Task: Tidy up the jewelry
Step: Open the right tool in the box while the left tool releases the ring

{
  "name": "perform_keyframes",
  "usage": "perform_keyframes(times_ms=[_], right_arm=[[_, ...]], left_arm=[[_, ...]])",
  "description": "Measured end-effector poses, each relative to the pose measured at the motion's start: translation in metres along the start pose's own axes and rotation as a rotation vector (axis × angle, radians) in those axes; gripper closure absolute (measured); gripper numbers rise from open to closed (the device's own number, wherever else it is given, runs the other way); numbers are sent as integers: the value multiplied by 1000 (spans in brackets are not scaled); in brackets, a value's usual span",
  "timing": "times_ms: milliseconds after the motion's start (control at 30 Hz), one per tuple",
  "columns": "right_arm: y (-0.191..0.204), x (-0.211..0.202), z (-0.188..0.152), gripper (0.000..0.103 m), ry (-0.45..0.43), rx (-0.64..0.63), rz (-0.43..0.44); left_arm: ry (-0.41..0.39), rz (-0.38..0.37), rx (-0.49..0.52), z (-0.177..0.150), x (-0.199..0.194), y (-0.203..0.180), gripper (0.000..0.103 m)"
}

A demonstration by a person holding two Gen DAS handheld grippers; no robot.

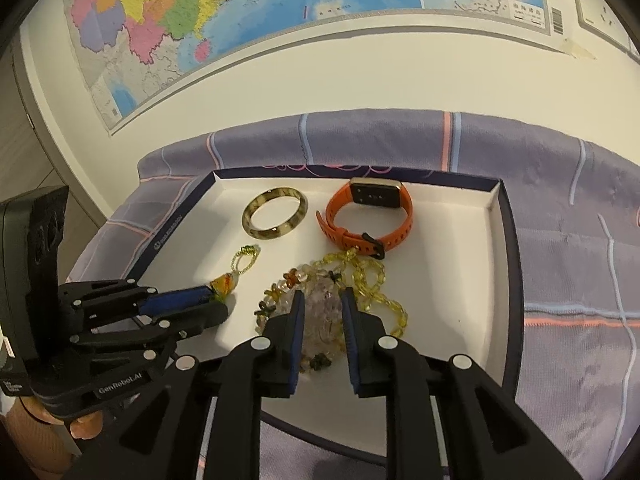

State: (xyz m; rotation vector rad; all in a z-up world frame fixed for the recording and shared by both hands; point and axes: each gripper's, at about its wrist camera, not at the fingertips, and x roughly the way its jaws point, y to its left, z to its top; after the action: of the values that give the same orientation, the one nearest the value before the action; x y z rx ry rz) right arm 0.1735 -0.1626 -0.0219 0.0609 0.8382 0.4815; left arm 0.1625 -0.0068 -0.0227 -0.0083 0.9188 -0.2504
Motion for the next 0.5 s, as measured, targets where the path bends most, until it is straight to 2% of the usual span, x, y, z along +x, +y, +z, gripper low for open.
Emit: perform_keyframes(times_ms=[100,133,167,200,267,400,500], right_arm=[[0,-3,-4,79,-2,-1,-5],[0,-5,-5,69,-6,0,-9],[0,-7,-7,58,-15,4,-17],[-1,-10,-8,55,-22,8,-20],[-2,-14,-11,54,-29,11,-15],[-2,-22,-17,51,-34,15,-7],[1,-35,-22,46,-52,7,5]], left_arm=[[-10,7,4,-1,-4,-1,66],[-15,9,1,-2,-6,-1,60],[-21,13,-2,-2,-8,-1,59],[-34,17,-1,-3,-13,-1,58],[-52,28,1,-4,-22,1,51],[-100,35,-1,-10,-47,6,44],[-148,41,1,-19,-72,14,34]])
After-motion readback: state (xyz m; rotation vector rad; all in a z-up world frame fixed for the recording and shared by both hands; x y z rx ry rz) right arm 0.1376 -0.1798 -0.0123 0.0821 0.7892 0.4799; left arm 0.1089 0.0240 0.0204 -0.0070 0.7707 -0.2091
